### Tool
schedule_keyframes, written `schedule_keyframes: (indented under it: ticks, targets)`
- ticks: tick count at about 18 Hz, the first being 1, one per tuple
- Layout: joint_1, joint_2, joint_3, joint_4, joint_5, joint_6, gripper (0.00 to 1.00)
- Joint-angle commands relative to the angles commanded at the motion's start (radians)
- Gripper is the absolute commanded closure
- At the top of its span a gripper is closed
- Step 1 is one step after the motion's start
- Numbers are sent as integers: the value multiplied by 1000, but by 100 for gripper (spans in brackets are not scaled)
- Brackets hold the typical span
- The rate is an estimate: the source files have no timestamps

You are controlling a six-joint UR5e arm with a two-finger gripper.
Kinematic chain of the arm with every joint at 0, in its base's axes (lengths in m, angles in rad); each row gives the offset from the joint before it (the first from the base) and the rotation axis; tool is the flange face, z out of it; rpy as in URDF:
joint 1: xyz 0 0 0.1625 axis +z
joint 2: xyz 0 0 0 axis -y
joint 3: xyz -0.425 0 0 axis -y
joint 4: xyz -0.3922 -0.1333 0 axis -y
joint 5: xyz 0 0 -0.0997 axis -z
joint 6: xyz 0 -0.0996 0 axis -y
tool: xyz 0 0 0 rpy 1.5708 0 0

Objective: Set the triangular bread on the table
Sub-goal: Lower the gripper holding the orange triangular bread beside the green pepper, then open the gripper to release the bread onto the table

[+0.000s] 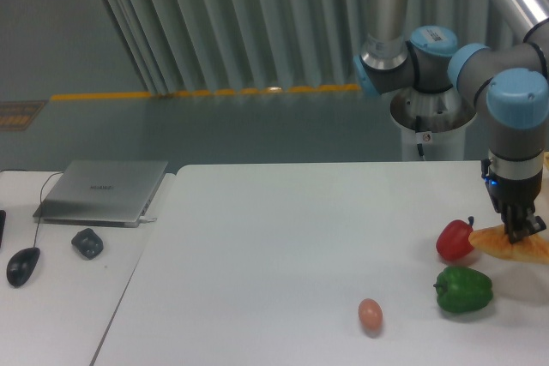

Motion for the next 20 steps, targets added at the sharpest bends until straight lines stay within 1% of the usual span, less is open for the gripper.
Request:
schedule_keyframes:
  ticks: [1,2,3,4,5,6,13,16,19,20]
  targets:
    - [2,-2,0,0,-2,2,90]
    - [2,-8,0,0,-2,0,80]
    - [2,-14,0,0,-3,-3,72]
    - [2,-20,0,0,-3,-5,53]
    - [2,-21,0,2,-3,-3,14]
    - [2,-23,0,8,-2,-6,0]
    - [2,-15,9,21,-26,2,0]
    - [2,-25,11,23,-25,0,0]
    - [17,-25,18,29,-26,11,0]
    - [24,-22,21,29,-28,34,0]
